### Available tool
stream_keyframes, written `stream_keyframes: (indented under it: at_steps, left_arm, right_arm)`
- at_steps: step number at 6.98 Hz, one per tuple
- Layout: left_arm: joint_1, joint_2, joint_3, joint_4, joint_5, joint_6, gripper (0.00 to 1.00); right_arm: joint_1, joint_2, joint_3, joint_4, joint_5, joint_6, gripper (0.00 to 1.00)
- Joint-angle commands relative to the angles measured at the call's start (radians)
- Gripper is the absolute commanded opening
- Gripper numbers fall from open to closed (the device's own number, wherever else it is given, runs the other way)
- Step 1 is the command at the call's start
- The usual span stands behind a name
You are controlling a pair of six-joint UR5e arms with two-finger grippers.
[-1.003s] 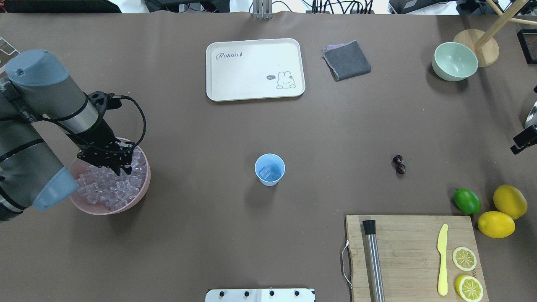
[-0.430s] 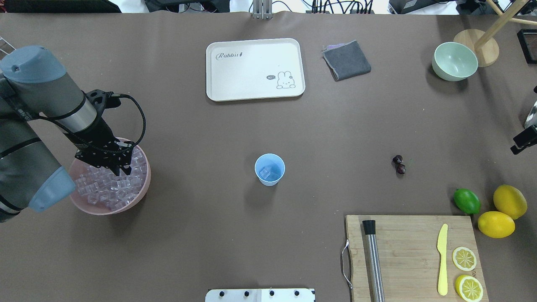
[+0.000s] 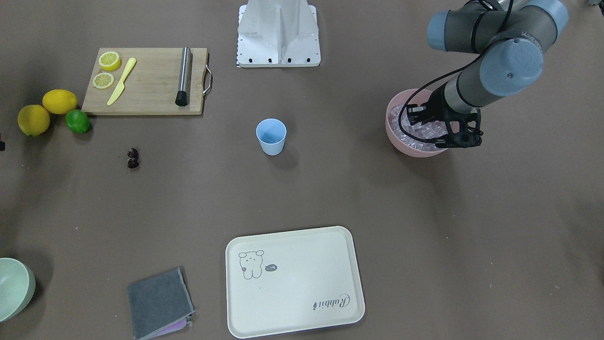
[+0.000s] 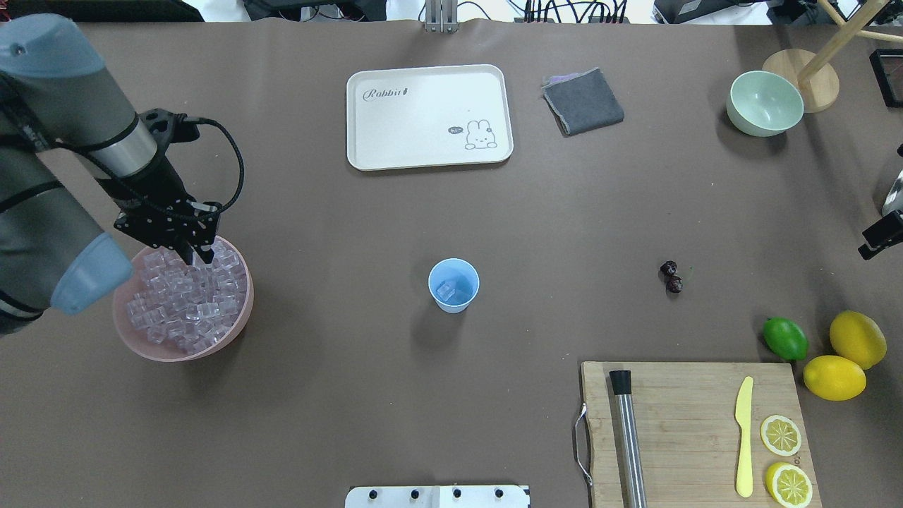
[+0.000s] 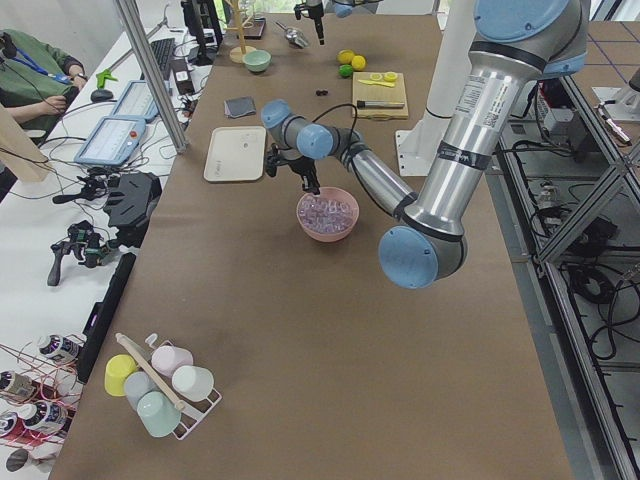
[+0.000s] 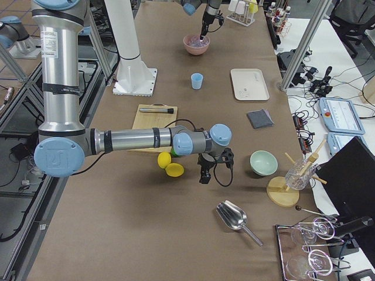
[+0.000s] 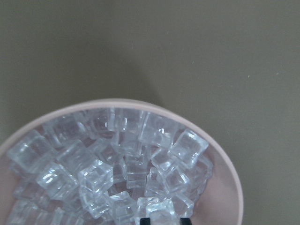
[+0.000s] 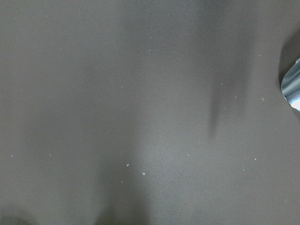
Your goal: Put ice and cherries in cup
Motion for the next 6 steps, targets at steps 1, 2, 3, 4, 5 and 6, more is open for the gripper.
stream_keyframes:
  at_steps: [1, 2, 3, 4, 5, 6]
  left_arm:
    - [-0.038, -0.135, 0.072, 0.099, -0.124, -0.004, 0.09]
    - [-0.044, -0.172, 0.115, 0.046, -0.136, -0.104, 0.09]
    - [-0.038, -0.217, 0.205, -0.115, -0.161, -0.268, 0.09]
    - [-0.005, -0.232, 0.295, -0.328, -0.163, -0.445, 0.09]
    - [0.041, -0.261, 0.381, -0.487, -0.155, -0.579, 0.09]
    - [0.064, -0.321, 0.452, -0.528, -0.152, -0.651, 0.09]
  right_arm:
    - [0.000, 0.001, 0.004, 0.000, 0.000, 0.000, 1.00]
    - [0.000, 0.001, 0.007, 0.000, 0.000, -0.001, 1.00]
    - [0.000, 0.001, 0.009, 0.000, 0.000, 0.000, 1.00]
    - [0.000, 0.001, 0.010, 0.002, 0.000, 0.000, 1.00]
    - [0.000, 0.001, 0.012, 0.000, 0.000, -0.001, 1.00]
    - [0.000, 0.001, 0.015, 0.002, 0.000, -0.001, 1.00]
